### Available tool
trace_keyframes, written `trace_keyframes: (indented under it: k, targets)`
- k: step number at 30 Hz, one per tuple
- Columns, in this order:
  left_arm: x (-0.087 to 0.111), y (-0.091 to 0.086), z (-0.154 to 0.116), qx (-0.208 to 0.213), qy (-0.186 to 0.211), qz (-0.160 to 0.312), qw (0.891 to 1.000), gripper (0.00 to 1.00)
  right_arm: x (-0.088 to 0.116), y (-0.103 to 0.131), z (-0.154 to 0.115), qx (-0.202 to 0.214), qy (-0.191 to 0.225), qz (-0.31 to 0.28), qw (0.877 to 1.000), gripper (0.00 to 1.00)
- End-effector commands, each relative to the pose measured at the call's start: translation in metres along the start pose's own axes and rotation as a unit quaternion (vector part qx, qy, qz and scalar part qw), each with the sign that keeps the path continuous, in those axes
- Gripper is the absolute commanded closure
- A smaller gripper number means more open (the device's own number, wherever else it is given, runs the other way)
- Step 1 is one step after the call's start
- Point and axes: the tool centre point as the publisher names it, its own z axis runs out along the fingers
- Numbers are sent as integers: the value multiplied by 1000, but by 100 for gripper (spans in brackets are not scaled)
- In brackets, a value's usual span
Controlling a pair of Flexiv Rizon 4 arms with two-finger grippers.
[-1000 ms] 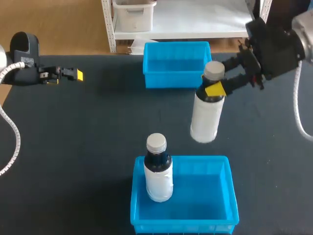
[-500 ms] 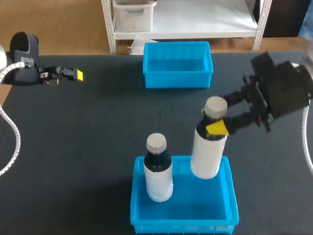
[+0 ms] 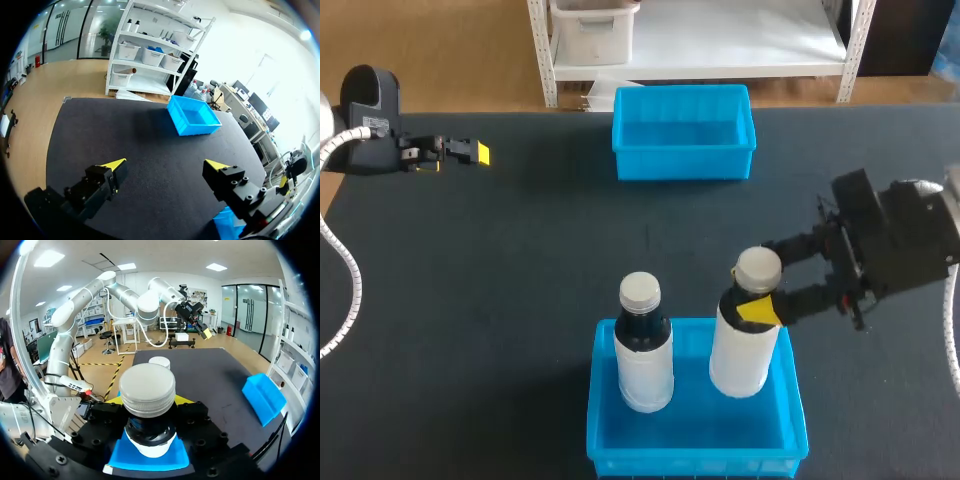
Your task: Pick up the bottle, and place it in the far bin if it is heavy, or in the near bin if it is light.
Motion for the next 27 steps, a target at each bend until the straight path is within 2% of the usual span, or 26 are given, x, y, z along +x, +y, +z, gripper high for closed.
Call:
trace_keyframes:
  k: [1,27]
  targets:
    - [0,0,0,0,0,0,1000,0,7,-5,10,-9,-6,-1,1000,100]
    - [0,0,0,0,0,0,1000,0,34,-5,29,-22,6,-2,1000,100]
